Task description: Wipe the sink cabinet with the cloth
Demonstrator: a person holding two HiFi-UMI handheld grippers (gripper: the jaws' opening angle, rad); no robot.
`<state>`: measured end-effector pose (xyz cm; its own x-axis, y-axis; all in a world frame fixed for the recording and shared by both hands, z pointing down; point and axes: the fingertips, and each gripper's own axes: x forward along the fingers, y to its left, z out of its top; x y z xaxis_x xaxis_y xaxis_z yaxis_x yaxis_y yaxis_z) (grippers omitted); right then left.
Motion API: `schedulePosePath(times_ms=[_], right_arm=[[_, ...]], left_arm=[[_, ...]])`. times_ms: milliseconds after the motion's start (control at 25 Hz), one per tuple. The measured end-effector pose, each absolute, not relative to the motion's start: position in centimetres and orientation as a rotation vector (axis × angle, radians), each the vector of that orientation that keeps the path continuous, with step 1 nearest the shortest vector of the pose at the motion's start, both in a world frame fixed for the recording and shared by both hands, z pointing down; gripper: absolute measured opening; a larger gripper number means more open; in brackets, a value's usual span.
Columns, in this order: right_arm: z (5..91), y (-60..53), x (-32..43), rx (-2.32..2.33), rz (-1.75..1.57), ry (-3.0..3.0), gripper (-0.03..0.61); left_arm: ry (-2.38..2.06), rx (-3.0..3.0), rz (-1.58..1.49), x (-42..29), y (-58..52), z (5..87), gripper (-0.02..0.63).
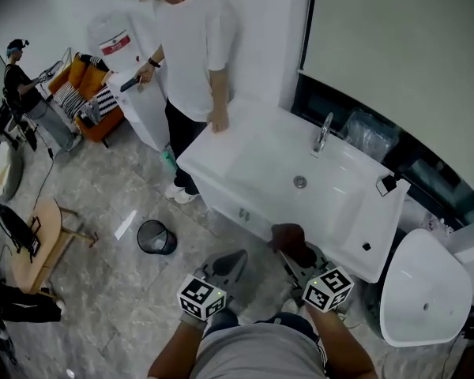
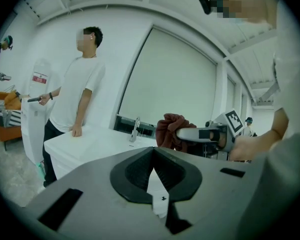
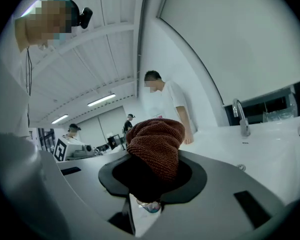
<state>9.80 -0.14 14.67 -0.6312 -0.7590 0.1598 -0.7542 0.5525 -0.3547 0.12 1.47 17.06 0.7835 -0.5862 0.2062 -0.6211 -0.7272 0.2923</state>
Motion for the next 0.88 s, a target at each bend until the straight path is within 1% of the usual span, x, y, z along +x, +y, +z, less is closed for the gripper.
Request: schedulePosePath(times_ms=[200, 440, 880], right_arm=[[10.9, 0.1, 7.8, -1.23, -0.515, 2.781, 0.121], [7.6, 0.5, 5.6, -1.167, -0.391, 2.812, 0.121], [6.4, 0.6, 3.9, -1.159, -0.296, 2.839, 0.121]], left_arm=[[-0.961, 2.674, 0.102, -1.0, 1.5, 14.1, 0.011], [-1.05, 2.703, 0.03, -4.2, 1.7, 11.0, 0.011], [-1.165, 2.722, -0.013, -7.3, 1.9, 8.6, 0.011]])
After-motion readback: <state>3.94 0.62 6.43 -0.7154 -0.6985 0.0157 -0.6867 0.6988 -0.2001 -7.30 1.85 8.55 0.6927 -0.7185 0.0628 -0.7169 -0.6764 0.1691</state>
